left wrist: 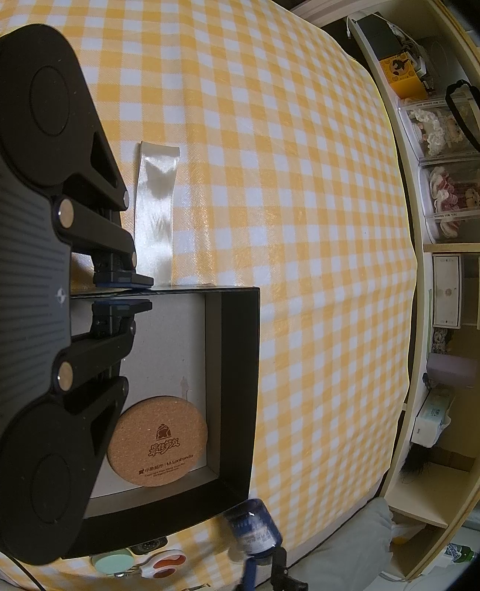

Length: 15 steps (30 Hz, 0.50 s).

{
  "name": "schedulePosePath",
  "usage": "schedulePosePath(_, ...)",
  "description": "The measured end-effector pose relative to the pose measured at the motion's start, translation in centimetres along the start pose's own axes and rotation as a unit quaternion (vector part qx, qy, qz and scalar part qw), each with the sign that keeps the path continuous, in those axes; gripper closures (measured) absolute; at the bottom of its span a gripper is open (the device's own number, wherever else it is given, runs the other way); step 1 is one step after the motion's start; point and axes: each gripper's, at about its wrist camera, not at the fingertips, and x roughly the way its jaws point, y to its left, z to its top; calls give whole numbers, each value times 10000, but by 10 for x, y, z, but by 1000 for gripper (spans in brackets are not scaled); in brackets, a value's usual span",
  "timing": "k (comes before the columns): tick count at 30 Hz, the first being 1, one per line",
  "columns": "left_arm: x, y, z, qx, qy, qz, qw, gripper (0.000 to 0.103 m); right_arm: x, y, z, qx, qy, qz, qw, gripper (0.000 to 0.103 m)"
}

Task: Organize rigid objects
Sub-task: 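Grasp the blue medicine bottle with the right gripper and lift it, then lower the blue bottle into the black box beside the coaster with the right gripper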

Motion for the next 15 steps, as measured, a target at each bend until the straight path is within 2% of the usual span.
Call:
schedulePosePath(1, -1, 1, 0, 3, -2, 1, 10000, 98, -3, 4, 0, -157, -52, 13, 9999, 66)
schedulePosePath(6, 0, 0, 0, 4, -3, 1, 10000, 98, -8, 12, -2, -517, 60, 24, 9986, 65)
schedulePosePath(11, -1, 1, 0, 0, -2, -1, 10000, 98, -14, 13, -3, -616, 135, 55, 9980, 66)
schedulePosePath(15, 0, 0, 0, 1, -2, -2, 10000, 98, -25, 27, -4, -1102, 14, 4, 9939, 66)
